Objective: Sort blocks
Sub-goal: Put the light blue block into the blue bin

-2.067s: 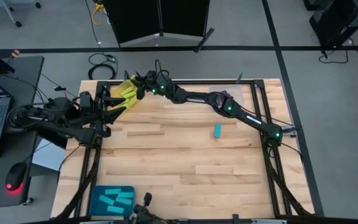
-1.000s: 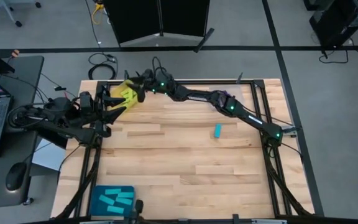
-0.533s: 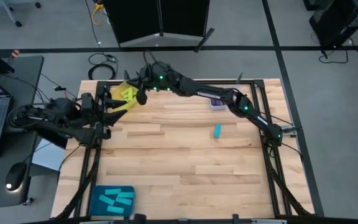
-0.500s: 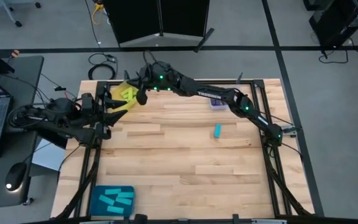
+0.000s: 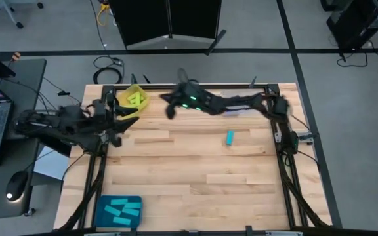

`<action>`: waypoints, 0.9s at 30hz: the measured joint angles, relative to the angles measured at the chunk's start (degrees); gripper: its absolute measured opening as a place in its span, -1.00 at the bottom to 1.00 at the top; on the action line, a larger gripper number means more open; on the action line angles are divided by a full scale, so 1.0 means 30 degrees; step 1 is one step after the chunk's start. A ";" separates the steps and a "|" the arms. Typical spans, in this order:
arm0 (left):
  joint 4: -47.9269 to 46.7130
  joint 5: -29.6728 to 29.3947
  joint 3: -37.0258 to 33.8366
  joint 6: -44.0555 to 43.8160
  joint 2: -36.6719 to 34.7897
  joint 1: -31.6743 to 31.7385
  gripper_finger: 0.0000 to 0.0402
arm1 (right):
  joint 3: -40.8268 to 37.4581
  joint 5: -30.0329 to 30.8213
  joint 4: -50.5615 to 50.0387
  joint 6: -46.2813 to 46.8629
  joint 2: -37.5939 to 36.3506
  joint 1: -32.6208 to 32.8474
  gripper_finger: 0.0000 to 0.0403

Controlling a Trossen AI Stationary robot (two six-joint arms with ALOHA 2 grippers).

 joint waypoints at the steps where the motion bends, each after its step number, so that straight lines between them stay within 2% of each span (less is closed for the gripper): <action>1: -0.0192 -0.0909 0.0004 -0.0309 0.0440 0.0007 -0.19 | -0.1941 0.0695 0.0762 0.0056 -0.1035 0.0000 -0.99; 3: -0.0521 -0.2435 0.0011 -0.0853 0.1809 0.0225 -0.19 | -0.5124 0.1990 0.1769 0.0151 -0.3282 0.0045 -0.99; 6: 0.0303 -0.2748 0.0011 -0.1773 0.4875 0.1318 -0.19 | -0.9205 0.3637 0.2443 0.0624 -0.7053 0.0277 -0.99; 9: 0.2149 -0.1446 -0.0003 -0.2704 0.8393 0.2704 -0.19 | -1.2556 0.5716 0.1966 0.0626 -1.0305 0.0929 -0.99; 12: 0.4311 0.0234 0.0401 -0.3999 1.2065 0.4047 -0.19 | -1.4830 0.7595 0.2180 0.0125 -1.3912 0.1709 -0.98; 15: 0.5998 0.0907 0.1344 -0.4613 1.5684 0.4913 -0.19 | -1.6413 0.8904 0.2052 -0.0052 -1.6969 0.2145 -0.97; 18: 0.6715 0.1042 0.3107 -0.4756 1.9179 0.5377 -0.18 | -1.7370 0.8976 0.1809 -0.0474 -1.9318 0.2500 -0.97; 24: 0.4323 0.3701 0.8783 -0.5485 2.5439 0.5581 -0.08 | -1.7906 0.9903 0.0241 -0.1449 -2.2143 0.3050 -0.96; 27: 0.2792 0.4172 1.1881 -0.5531 2.7868 0.5367 0.02 | -1.7878 0.9928 -0.0057 -0.1963 -2.3028 0.3206 -0.96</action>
